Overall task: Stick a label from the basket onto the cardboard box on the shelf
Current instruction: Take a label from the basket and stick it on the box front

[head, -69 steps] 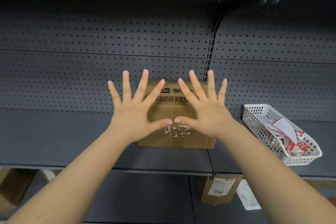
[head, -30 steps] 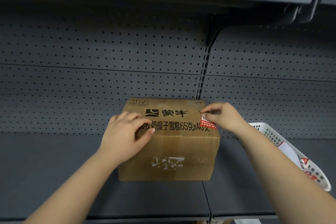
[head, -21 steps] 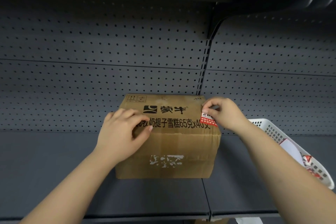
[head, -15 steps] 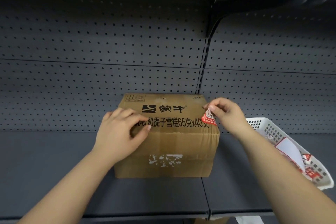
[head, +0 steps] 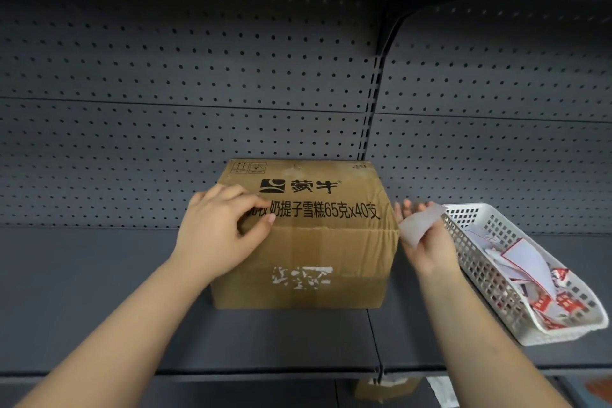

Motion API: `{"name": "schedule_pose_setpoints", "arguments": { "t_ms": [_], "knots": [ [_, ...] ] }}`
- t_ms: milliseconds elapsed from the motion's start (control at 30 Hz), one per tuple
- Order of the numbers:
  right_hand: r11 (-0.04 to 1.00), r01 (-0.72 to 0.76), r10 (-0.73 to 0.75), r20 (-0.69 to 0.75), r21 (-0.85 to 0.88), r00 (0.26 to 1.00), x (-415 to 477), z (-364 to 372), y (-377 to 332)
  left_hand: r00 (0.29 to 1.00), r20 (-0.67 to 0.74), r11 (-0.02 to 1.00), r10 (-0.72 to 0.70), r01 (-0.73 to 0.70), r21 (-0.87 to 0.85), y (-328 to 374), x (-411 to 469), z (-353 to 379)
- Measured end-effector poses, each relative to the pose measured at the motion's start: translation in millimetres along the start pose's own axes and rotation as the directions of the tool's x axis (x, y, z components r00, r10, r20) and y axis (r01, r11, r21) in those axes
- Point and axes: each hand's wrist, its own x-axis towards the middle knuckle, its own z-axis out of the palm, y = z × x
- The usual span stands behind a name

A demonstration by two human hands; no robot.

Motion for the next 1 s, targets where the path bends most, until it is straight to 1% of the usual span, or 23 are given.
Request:
{"name": "schedule_pose_setpoints", "arguments": {
  "t_ms": [67, 100, 233, 300, 367, 400, 500, 533, 600, 667, 700, 767, 867, 1000],
  "knots": [
    [0.997, 0.053, -0.055, -0.042, -0.055, 0.998, 0.0, -12.2, -7.7, 1.000, 0.013, 1.000, 0.000, 0.000, -0.008, 0.8, 0.6, -1.8],
    [0.990, 0.082, -0.086, -0.025, -0.112, 0.996, -3.5, -16.2, -12.7, 1.000, 0.020, 1.000, 0.001, -0.001, -0.011, 1.2, 0.7, -3.0],
    [0.910, 0.214, -0.175, 0.140, -0.355, 0.975, -37.1, -16.1, -36.7, 1.000, -0.010, 0.998, 0.012, -0.013, -0.063, 6.4, -6.3, -9.1],
    [0.834, 0.280, -0.205, 0.204, -0.475, 0.957, -61.4, -5.7, -41.8, 0.999, -0.038, 0.991, 0.025, -0.029, -0.131, 12.0, -14.6, -12.4],
    [0.729, 0.334, -0.191, 0.291, -0.598, 0.937, -89.9, 8.0, -39.8, 0.998, -0.052, 0.977, 0.036, -0.046, -0.209, 19.8, -25.3, -14.7],
    [0.656, 0.353, -0.162, 0.332, -0.668, 0.929, -103.5, 14.3, -36.6, 0.998, -0.050, 0.969, 0.047, -0.058, -0.240, 24.2, -31.3, -14.9],
    [0.394, 0.406, -0.077, 0.410, -0.825, 0.909, -137.8, 32.3, -18.7, 0.996, -0.004, 0.937, 0.094, -0.089, -0.338, 36.9, -51.5, -11.4],
    [0.298, 0.429, -0.052, 0.434, -0.853, 0.899, -144.1, 33.2, -10.7, 0.995, 0.037, 0.918, 0.092, -0.070, -0.389, 41.8, -58.1, -9.7],
    [0.153, 0.448, 0.050, 0.460, -0.881, 0.887, -157.7, 36.7, 10.0, 0.985, 0.168, 0.875, 0.047, 0.041, -0.483, 51.2, -70.1, -4.2],
    [0.055, 0.488, 0.150, 0.491, -0.871, 0.858, -169.4, 36.4, 32.1, 0.955, 0.298, 0.844, -0.002, 0.161, -0.511, 59.4, -80.5, 5.1],
    [0.041, 0.514, 0.181, 0.512, -0.857, 0.839, -173.9, 35.2, 42.5, 0.944, 0.330, 0.837, -0.025, 0.200, -0.509, 61.7, -85.0, 10.7],
    [0.049, 0.542, 0.206, 0.540, -0.839, 0.816, -177.9, 29.1, 60.8, 0.937, 0.337, 0.814, -0.091, 0.265, -0.516, 61.3, -92.5, 21.6],
    [0.104, 0.465, 0.203, 0.476, -0.879, 0.856, -182.1, 24.8, 74.3, 0.916, 0.364, 0.745, -0.171, 0.362, -0.560, 52.8, -99.8, 33.5],
    [0.119, 0.418, 0.306, 0.434, -0.901, 0.847, -178.1, 23.7, 77.1, 0.880, 0.424, 0.644, -0.214, 0.454, -0.616, 44.3, -108.6, 43.2]
  ]
}}
